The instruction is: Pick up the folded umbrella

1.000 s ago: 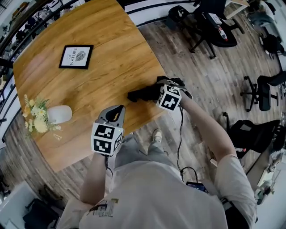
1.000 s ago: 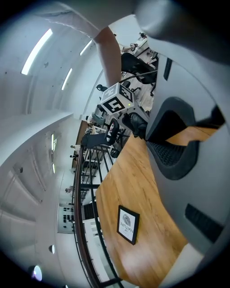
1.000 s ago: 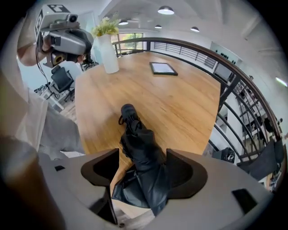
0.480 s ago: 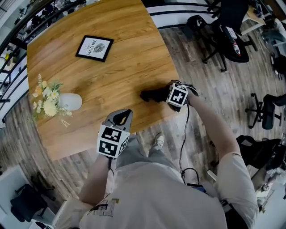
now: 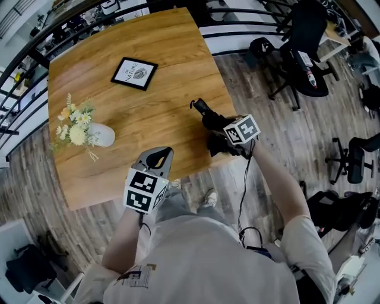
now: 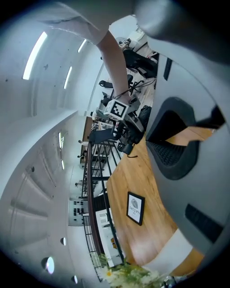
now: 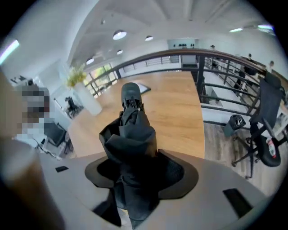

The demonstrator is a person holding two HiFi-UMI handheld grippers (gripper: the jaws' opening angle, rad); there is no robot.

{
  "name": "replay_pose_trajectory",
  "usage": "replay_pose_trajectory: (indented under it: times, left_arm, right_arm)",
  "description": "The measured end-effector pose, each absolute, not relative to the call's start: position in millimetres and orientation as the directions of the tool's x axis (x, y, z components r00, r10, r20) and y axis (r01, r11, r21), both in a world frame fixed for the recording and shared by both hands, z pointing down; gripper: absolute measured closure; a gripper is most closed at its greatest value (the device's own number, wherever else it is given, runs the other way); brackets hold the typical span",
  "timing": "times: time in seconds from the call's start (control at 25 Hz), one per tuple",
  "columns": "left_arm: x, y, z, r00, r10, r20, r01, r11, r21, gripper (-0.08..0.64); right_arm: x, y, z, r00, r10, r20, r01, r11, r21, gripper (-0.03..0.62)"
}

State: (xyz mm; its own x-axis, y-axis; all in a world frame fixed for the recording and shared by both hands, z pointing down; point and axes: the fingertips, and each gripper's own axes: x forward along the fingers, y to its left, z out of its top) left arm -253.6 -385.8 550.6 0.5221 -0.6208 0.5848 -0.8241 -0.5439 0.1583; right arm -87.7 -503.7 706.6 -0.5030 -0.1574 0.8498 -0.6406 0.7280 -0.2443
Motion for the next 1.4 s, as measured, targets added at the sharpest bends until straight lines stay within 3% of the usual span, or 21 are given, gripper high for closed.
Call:
replay_pose_trajectory:
  times: [0.16, 0.36, 0.84, 1.08, 1.4]
  left_arm:
    - [-261, -394, 514, 0.483, -0.687, 0.543, -0.847, -0.524, 0.091, 0.543]
    - [-267, -403, 424, 0.472, -0.79, 0.391, -0.862, -0.507, 0.016, 0.543]
    - [-235, -390, 255, 0.469, -0.883, 0.018, -0.85, -0.457, -0.262, 0.543]
    - [-199, -357, 229, 0.541, -0.84, -0.043, -0.812, -0.508, -0.288, 0.543]
    - [-197, -361, 230, 0.588, -0.808, -0.047, -0.783, -0.553, -0.286, 0.543]
  right_arm:
    - [-102, -509, 610, -0.659, -0.342, 0.67, -0.669, 0.673, -0.315, 0.333]
    - [-105, -504, 480, -0.67, -0.58, 0.463, -0.726, 0.642, -0.245, 0.331]
    - [-57, -435, 259, -0.612, -0.791, -0.003, -0.785, 0.608, -0.119, 0.325]
    - [-22, -377, 215, -0.583, -0.805, -0.109, -0.803, 0.592, -0.077, 0.324]
    - [-8, -355, 209, -0.548, -0.83, -0.107, -0.832, 0.553, -0.03, 0.324]
